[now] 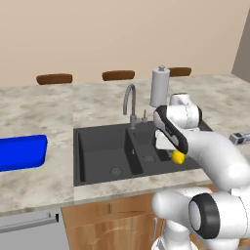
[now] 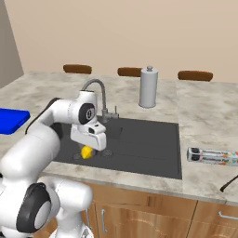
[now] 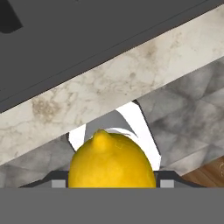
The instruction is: Pick up all produce items and place them in the sink. Turn on the sink faucet to wash them. Then turn the sink off and put them in the tray.
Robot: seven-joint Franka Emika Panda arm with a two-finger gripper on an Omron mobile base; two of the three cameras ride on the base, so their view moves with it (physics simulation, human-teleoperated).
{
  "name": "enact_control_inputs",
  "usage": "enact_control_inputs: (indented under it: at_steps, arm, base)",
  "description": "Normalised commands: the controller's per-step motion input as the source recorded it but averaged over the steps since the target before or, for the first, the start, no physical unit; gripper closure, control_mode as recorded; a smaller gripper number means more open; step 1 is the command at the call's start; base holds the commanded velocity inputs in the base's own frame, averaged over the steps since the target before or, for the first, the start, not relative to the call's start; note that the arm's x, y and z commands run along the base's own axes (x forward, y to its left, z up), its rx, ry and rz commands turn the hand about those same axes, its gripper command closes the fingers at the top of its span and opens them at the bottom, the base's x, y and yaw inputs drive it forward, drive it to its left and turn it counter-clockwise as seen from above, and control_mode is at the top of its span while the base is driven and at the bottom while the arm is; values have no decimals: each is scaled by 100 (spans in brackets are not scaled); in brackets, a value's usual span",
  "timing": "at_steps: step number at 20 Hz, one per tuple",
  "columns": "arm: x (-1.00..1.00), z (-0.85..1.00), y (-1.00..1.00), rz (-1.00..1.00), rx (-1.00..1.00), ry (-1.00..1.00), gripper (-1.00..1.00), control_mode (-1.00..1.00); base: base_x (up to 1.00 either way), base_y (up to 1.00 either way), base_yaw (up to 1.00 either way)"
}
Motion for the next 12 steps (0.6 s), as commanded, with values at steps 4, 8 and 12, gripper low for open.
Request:
enact_control_inputs:
  at_steps: [4, 8, 12]
  arm:
    - [0, 0, 41, 0, -7, 0, 100, -100]
    - [0, 0, 59, 0, -12, 0, 100, -100]
    - [3, 0, 67, 0, -11, 0, 100, -100]
  base:
    - [0, 0, 0]
    - [0, 0, 0]
    - [0, 0, 0]
